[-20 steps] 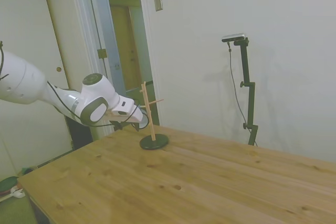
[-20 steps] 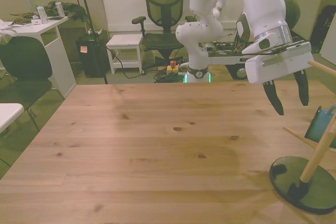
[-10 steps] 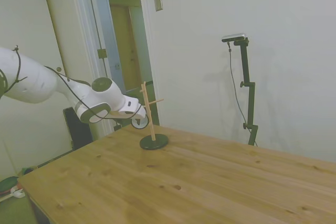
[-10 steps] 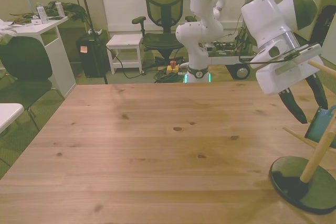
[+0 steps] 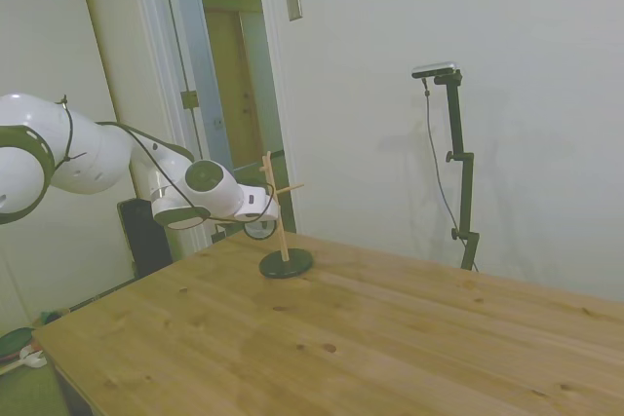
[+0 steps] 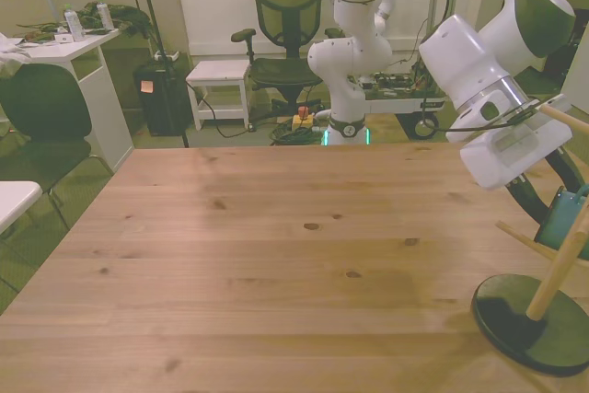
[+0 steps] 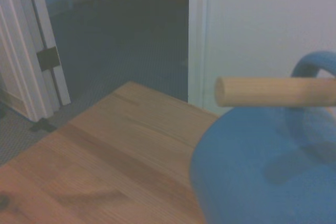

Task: Unload the mug

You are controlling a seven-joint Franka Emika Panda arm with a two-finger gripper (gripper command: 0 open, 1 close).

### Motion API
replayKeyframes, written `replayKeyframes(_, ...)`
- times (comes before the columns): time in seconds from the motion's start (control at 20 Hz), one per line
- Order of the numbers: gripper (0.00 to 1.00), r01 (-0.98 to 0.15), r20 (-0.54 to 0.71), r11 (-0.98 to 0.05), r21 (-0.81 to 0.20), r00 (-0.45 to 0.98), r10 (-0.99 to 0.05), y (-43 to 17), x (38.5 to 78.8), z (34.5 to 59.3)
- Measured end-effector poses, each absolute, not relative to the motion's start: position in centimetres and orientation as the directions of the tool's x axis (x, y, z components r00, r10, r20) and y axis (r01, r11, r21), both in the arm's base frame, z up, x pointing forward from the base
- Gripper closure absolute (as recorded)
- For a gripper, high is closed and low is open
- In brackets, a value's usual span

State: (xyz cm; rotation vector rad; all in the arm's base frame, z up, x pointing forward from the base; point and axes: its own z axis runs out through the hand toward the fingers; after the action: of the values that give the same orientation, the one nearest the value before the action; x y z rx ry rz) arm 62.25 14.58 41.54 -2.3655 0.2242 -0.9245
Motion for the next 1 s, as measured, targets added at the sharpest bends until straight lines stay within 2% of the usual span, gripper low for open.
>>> replayKeyframes(0.35,1.0,0.07,0.582,-0.813,-0.578,0.734,-0.351,14.08,62.45,40.78)
replayKeyframes(1.0,1.0,0.076,0.585,-0.812,-0.579,0.733,-0.348,14.11,62.39,40.93)
